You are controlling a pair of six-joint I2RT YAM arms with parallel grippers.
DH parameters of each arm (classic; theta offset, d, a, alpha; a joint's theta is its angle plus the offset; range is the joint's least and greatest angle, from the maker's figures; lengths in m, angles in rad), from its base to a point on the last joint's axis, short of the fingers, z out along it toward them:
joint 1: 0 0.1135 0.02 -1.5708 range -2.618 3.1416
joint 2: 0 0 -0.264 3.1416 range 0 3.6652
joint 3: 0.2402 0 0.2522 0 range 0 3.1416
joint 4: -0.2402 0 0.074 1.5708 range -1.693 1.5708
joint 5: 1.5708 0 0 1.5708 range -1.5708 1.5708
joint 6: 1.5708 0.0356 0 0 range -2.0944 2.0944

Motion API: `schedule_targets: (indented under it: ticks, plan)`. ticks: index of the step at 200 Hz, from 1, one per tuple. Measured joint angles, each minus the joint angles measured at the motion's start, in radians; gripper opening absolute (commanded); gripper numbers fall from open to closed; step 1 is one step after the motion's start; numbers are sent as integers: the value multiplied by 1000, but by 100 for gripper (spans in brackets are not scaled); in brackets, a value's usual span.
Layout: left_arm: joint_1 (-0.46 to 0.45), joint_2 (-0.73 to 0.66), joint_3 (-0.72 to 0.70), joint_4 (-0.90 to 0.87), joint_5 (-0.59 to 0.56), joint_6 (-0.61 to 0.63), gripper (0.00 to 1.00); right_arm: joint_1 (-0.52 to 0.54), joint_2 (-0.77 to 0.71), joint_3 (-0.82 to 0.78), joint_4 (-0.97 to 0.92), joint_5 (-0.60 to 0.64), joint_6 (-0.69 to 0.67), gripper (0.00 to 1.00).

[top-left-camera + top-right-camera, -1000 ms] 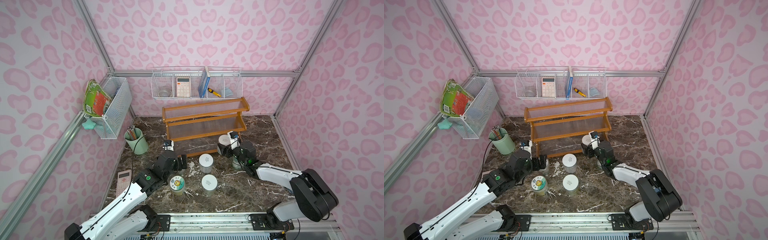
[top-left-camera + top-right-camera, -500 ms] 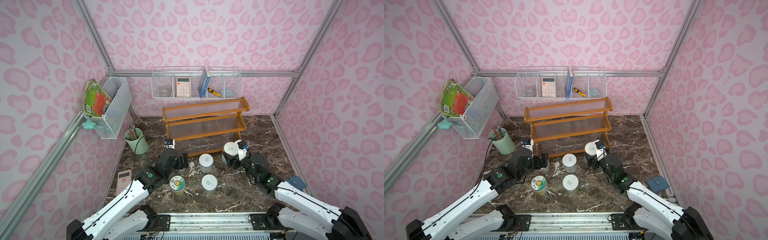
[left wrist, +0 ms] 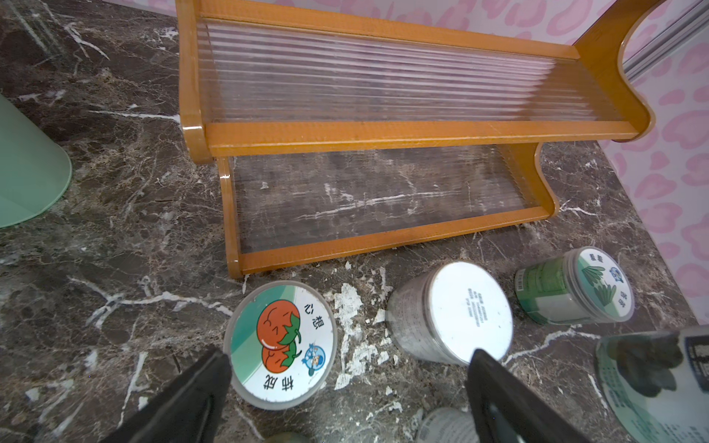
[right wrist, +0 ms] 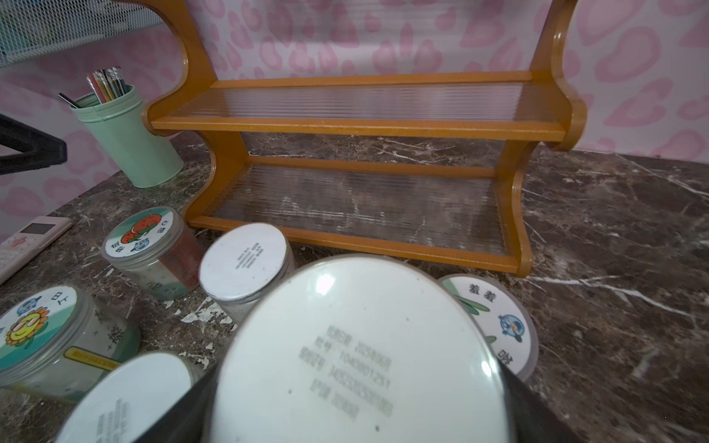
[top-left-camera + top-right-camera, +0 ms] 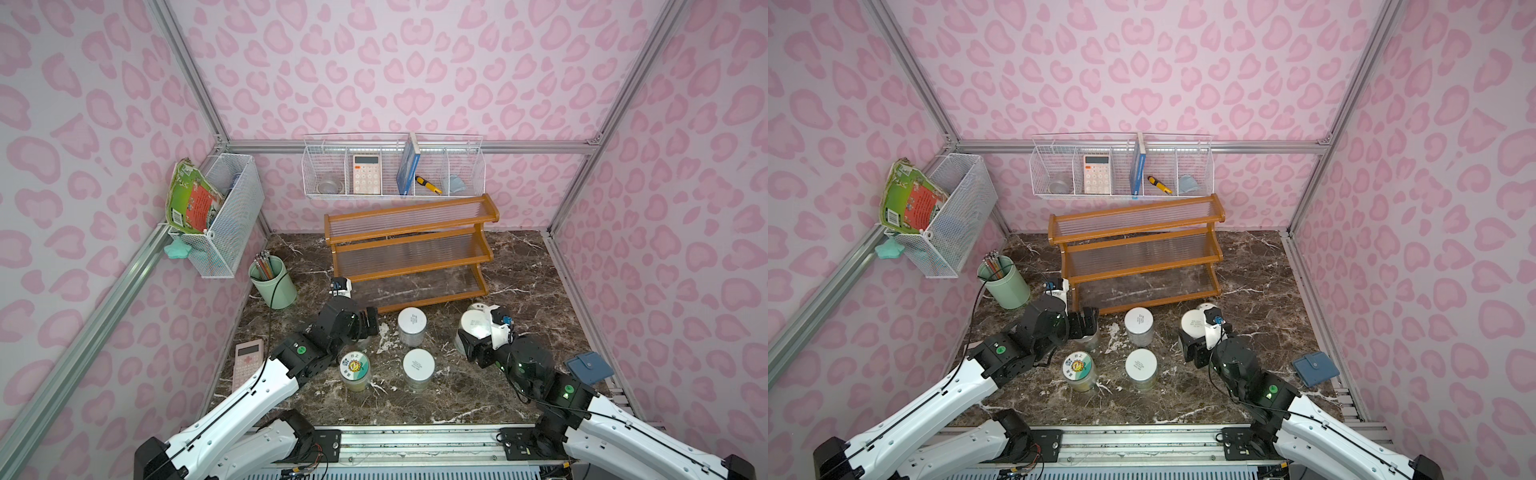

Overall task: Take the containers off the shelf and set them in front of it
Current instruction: Place the container at the center of the board.

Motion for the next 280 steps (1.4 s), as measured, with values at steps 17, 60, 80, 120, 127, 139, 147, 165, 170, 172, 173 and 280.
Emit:
schedule_targets:
  ticks: [17, 60, 80, 120, 127, 139, 147, 165, 170, 172, 173, 280]
  plan:
    - [0, 0, 0, 0, 3, -3, 99, 37, -16, -15, -39, 61, 48, 64]
    - [0, 6, 3, 0, 7, -3, 99, 87, -61, -83, -131, 198, 195, 64]
    - [0, 10, 9, 0, 12, -3, 99, 94, -73, -106, -161, 244, 259, 65]
    - [0, 0, 11, -1, 13, -2, 99, 105, -72, -141, -184, 308, 339, 64]
    - [0, -2, 11, -1, 13, -2, 99, 106, -72, -141, -190, 315, 344, 65]
    - [0, -4, 11, -2, 13, -2, 99, 106, -68, -141, -193, 328, 362, 66]
    - [0, -5, 12, -6, 13, -2, 99, 106, -63, -140, -194, 335, 368, 68]
    - [0, -5, 17, -10, 13, -2, 99, 106, -33, -133, -207, 342, 389, 73]
    - [0, -5, 19, -10, 13, -2, 99, 106, -23, -131, -209, 343, 393, 73]
    - [0, -5, 19, -10, 13, -2, 99, 106, -21, -130, -210, 343, 393, 73]
    - [0, -5, 19, -10, 13, -2, 99, 106, -19, -130, -210, 343, 394, 73]
    - [0, -45, 20, -43, 4, 1, 99, 109, 74, -95, -244, 333, 462, 93]
